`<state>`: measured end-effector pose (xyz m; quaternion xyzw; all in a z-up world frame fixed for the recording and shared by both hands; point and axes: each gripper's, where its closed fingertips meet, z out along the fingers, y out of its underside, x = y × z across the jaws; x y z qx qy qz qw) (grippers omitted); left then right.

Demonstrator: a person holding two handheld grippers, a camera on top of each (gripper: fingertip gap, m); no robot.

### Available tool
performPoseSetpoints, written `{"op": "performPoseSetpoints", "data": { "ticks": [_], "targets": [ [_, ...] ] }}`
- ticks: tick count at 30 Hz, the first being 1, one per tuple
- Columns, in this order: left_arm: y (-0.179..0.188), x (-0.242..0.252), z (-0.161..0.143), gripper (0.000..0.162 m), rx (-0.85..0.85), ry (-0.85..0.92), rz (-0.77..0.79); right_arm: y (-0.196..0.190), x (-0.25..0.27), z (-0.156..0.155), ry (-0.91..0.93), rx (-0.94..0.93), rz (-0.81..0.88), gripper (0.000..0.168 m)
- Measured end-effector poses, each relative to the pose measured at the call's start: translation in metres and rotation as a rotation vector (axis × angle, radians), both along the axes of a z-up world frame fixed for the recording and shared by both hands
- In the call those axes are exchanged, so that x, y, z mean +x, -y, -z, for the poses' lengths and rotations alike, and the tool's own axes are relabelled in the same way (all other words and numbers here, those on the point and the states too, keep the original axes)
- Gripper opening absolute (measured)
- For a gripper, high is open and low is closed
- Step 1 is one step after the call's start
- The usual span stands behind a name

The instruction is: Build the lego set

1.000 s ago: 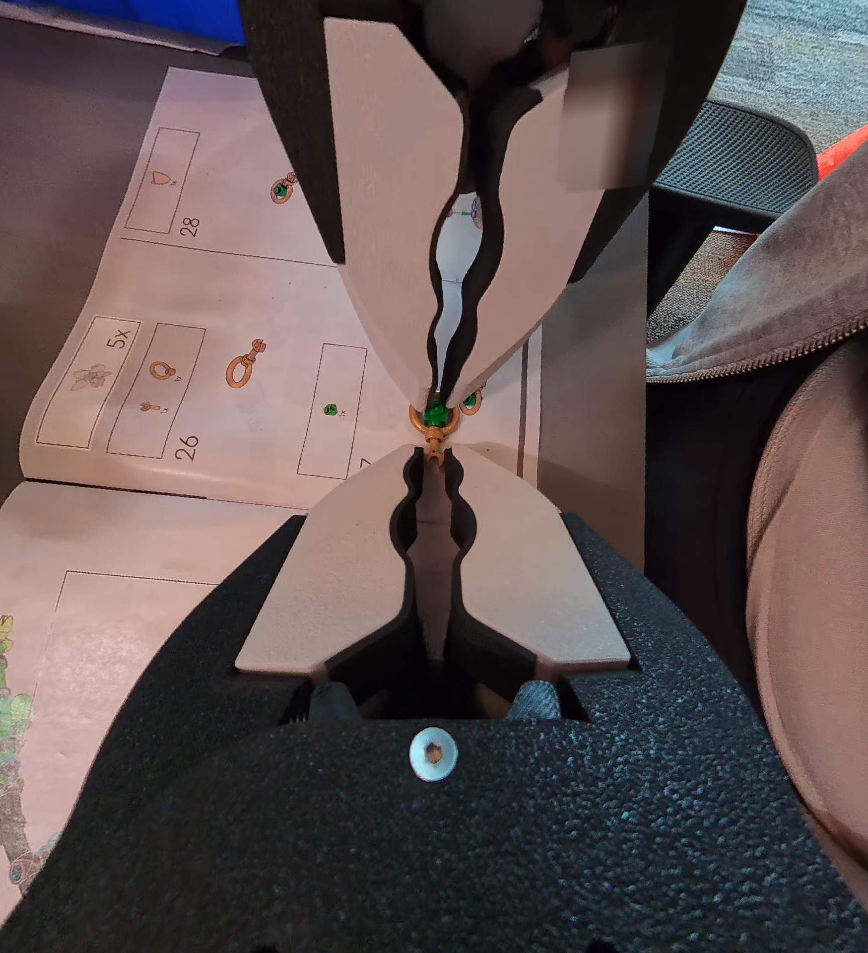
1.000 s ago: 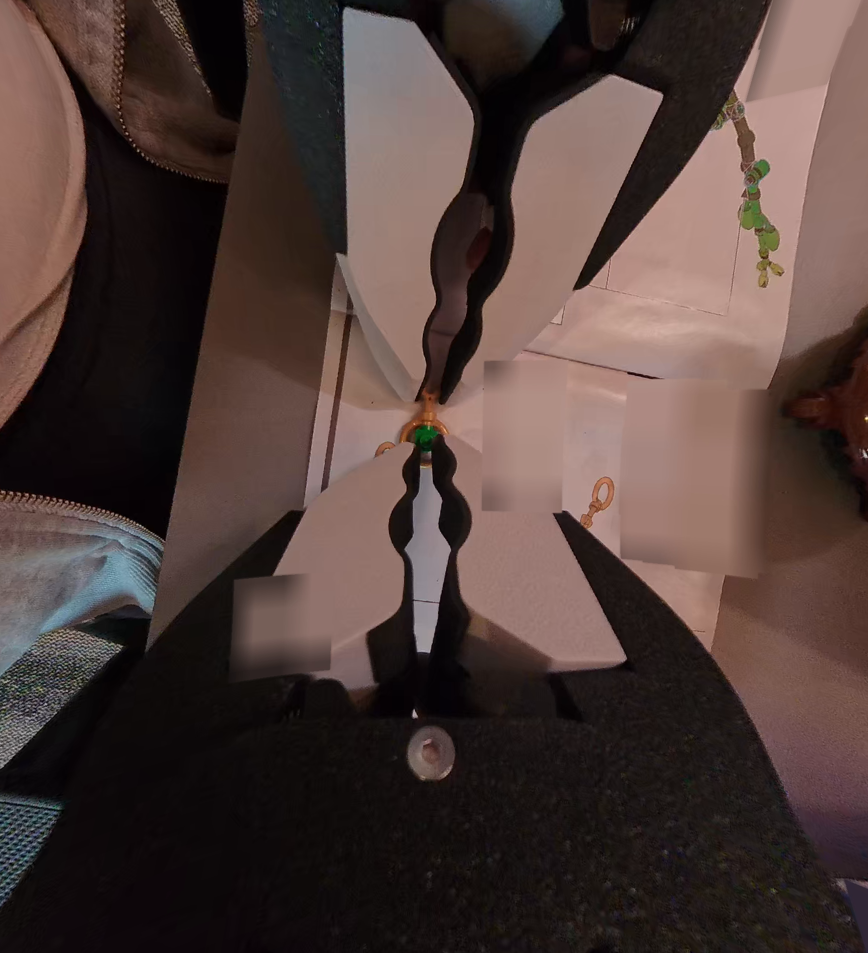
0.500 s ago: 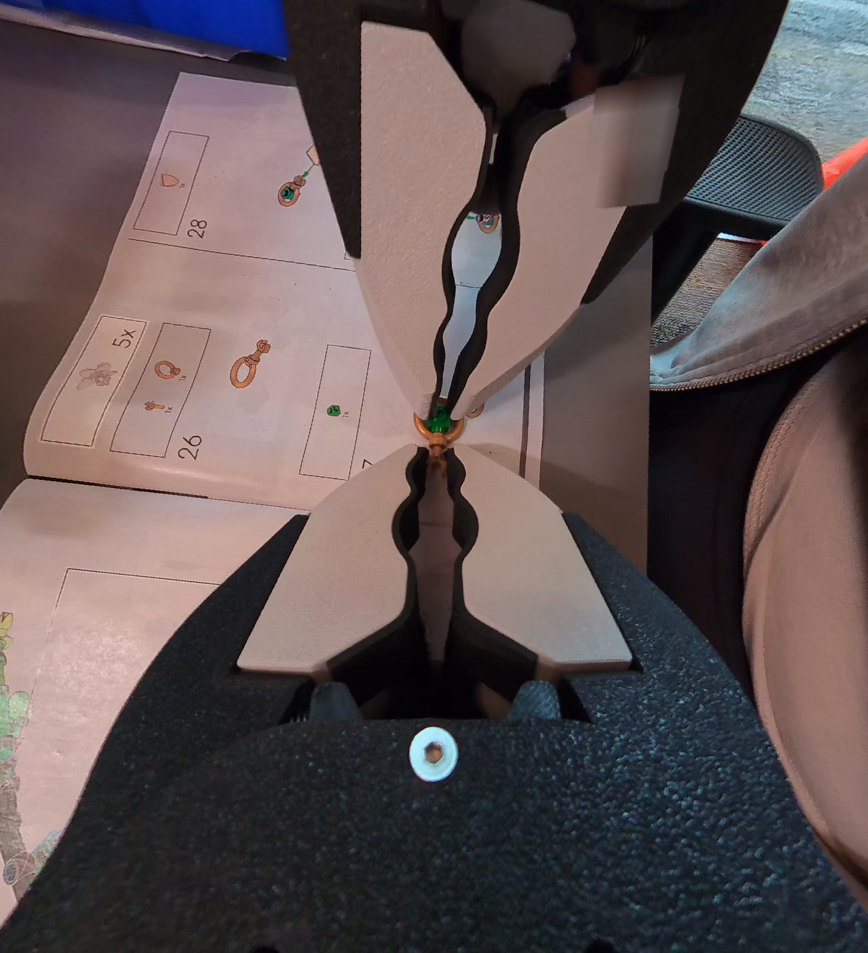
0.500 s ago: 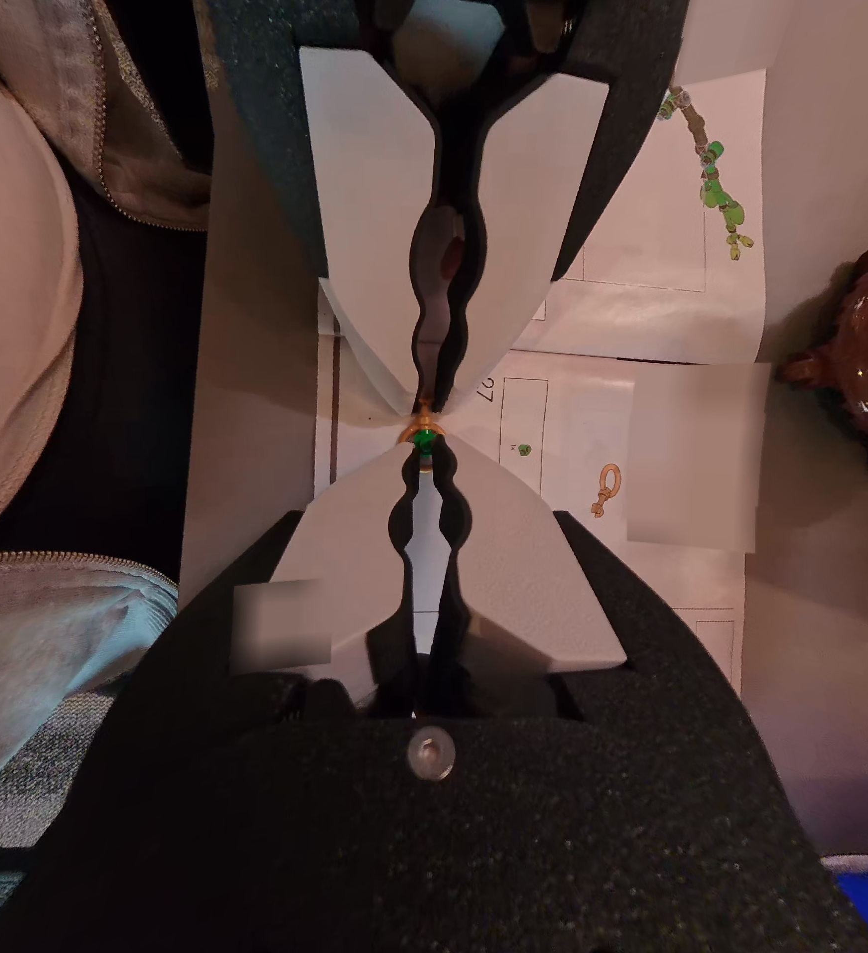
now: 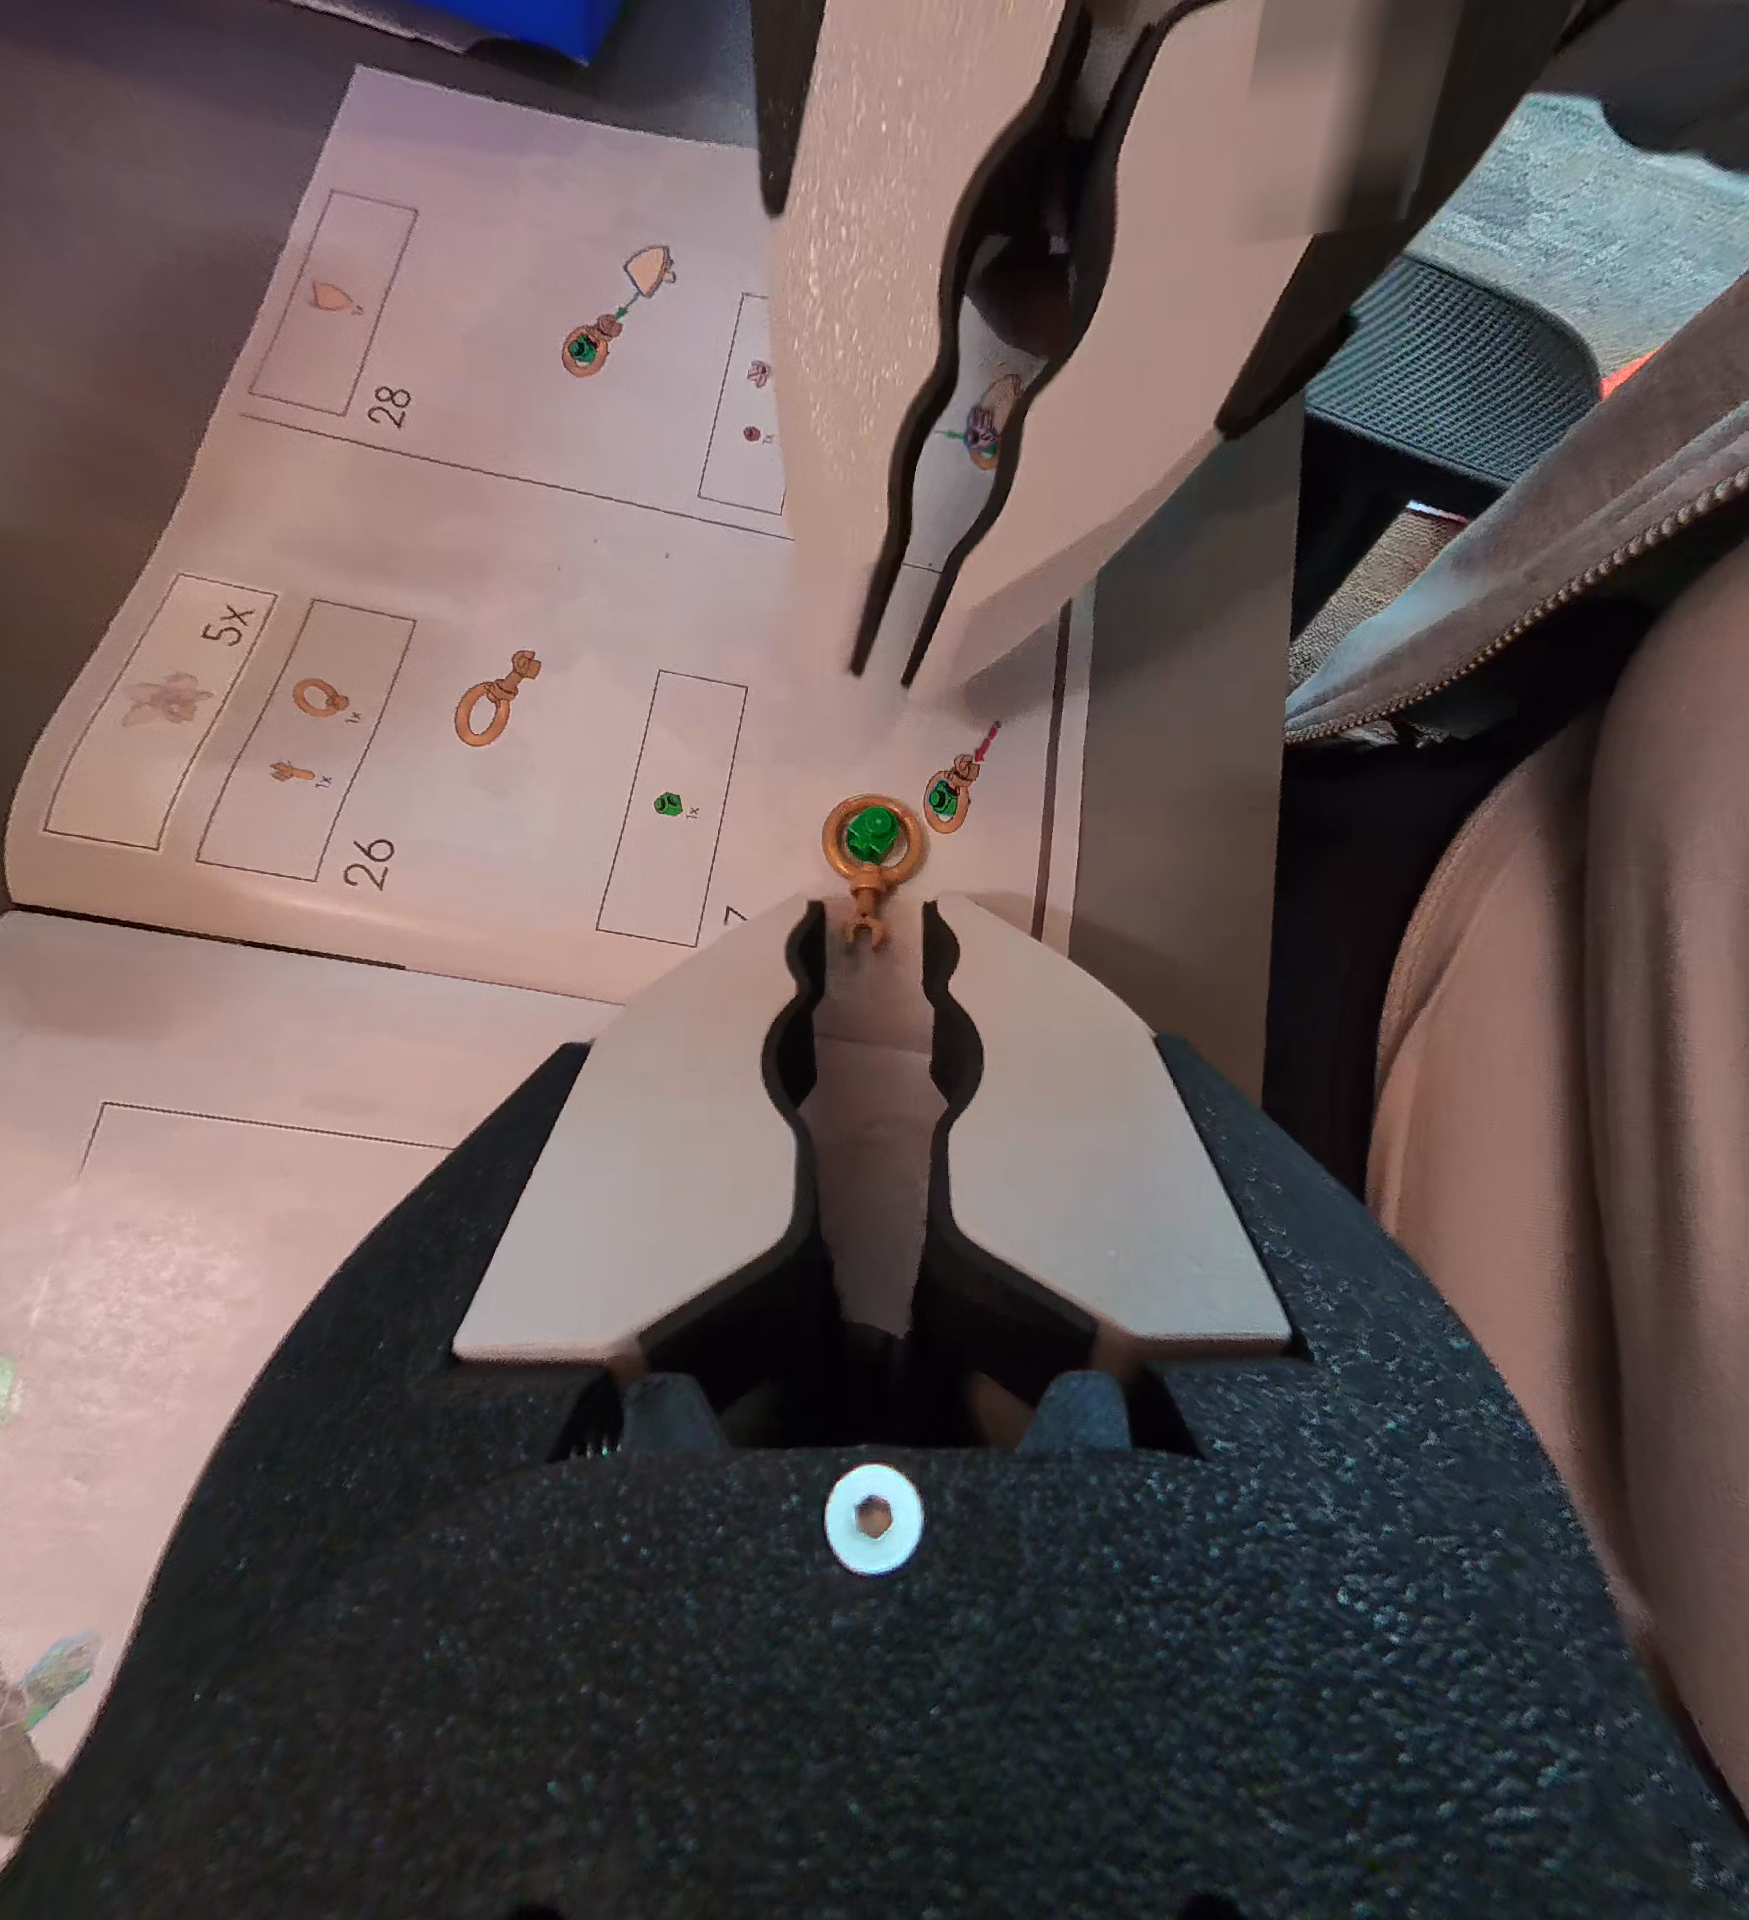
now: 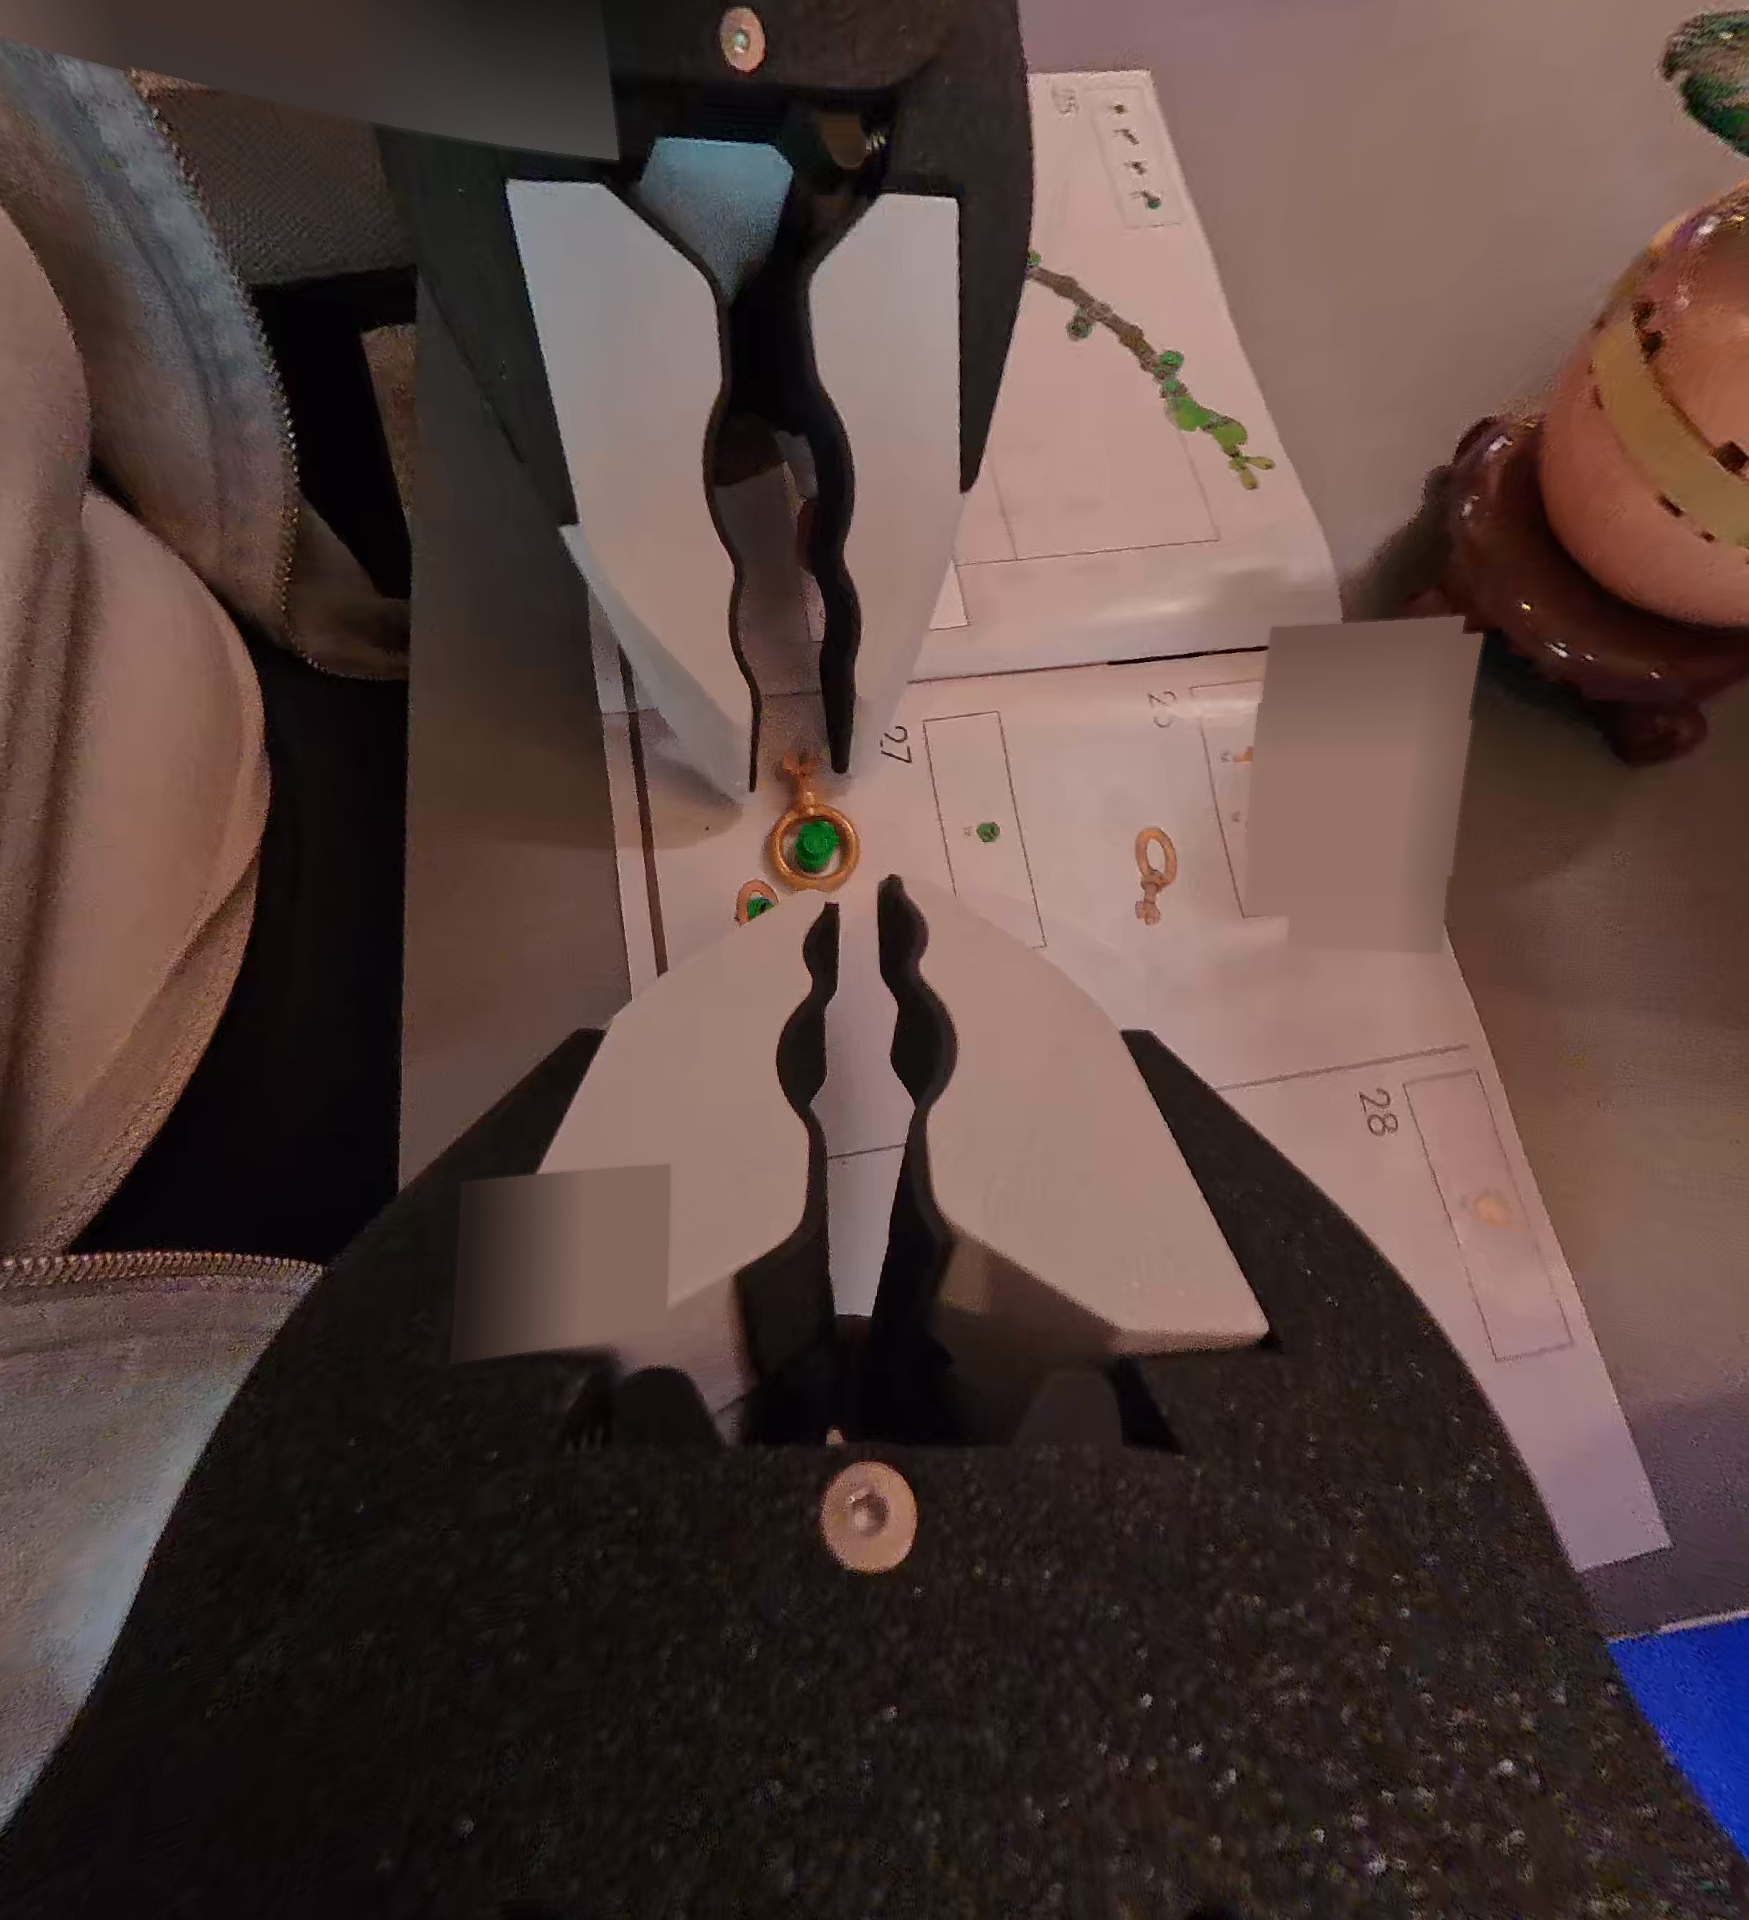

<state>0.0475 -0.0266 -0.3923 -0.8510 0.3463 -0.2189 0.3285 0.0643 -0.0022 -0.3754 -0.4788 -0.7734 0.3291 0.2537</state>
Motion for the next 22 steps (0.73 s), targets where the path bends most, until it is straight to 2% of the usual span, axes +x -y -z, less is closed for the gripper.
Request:
{"op": "performPoseSetpoints", "data": {
  "ticks": [5,8,13,17,19,22],
  "targets": [
    [-0.001,-0.002,-0.003,0.028,-0.011,-0.004,-0.018,-0.004,0.005,-0.001,-0.043,-0.033,0.057,0.016],
    [0.000,-0.005,-0.006,0.039,-0.003,-0.003,-0.042,-0.007,0.005,-0.009,-0.099,-0.037,0.104,0.031],
    [-0.002,-0.017,-0.022,0.055,0.081,0.071,-0.130,-0.021,0.003,-0.042,-0.261,-0.156,0.257,0.078],
    [-0.008,-0.031,-0.046,0.075,0.223,0.167,-0.218,-0.033,0.009,-0.068,-0.390,-0.093,0.313,0.109],
    [-0.012,-0.042,-0.061,0.082,0.330,0.205,-0.278,-0.034,0.011,-0.074,-0.446,-0.075,0.316,0.111],
    [-0.015,-0.058,-0.083,0.076,0.500,0.291,-0.367,-0.034,0.013,-0.071,-0.514,-0.070,0.314,0.094]
  ]
}}
